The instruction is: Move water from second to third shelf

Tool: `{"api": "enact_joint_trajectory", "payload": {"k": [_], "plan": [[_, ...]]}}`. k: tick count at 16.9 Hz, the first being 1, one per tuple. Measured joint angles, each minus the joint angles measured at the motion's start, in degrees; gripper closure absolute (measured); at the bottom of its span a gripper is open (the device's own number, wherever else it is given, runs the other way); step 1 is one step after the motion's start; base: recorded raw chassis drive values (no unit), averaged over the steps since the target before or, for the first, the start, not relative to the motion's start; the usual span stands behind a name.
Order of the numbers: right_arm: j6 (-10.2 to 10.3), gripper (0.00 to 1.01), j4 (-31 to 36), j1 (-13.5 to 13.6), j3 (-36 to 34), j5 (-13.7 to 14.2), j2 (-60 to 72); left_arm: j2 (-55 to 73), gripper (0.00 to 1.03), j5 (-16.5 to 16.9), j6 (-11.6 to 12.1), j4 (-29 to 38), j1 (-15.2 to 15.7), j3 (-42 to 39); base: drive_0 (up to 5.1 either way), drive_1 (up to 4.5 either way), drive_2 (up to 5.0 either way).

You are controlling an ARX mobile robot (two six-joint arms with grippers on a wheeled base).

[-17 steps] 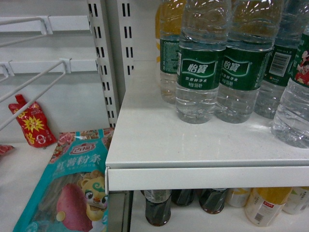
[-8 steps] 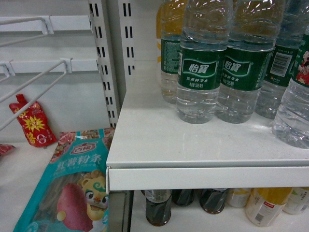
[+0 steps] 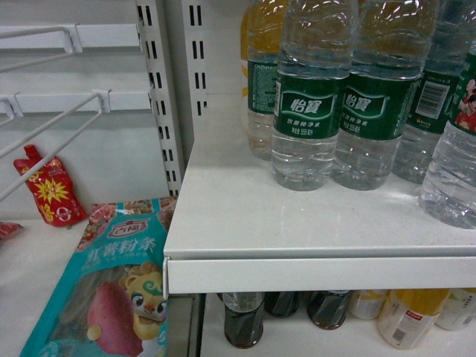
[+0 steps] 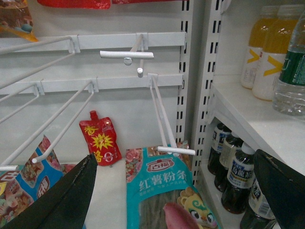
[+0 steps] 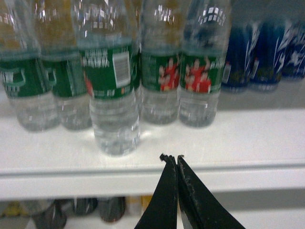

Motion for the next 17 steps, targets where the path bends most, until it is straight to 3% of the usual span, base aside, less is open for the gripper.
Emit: {"api": "enact_joint_trajectory", "payload": {"k": [1,10,17], "plan": [[0.00,0.99,-3.02,0.00,0.00,-0.09,-2.75,0.00,0.05,-0.07,0.00,0.00,0.00,0.00,0.0,0.00,0.0],[-0.02,0.97,-2.91,0.00,0.00,-0.11,-4.96,0.00,0.05,-0.02,0.00,0.00,0.00,0.00,0.0,0.00,0.0],[-0.02,0.17,-2.86,0.00,0.00,-0.11,-4.96,0.02,0.05,0.00,0.00,0.00,0.00,0.00,0.0,0.00,0.0]]}}
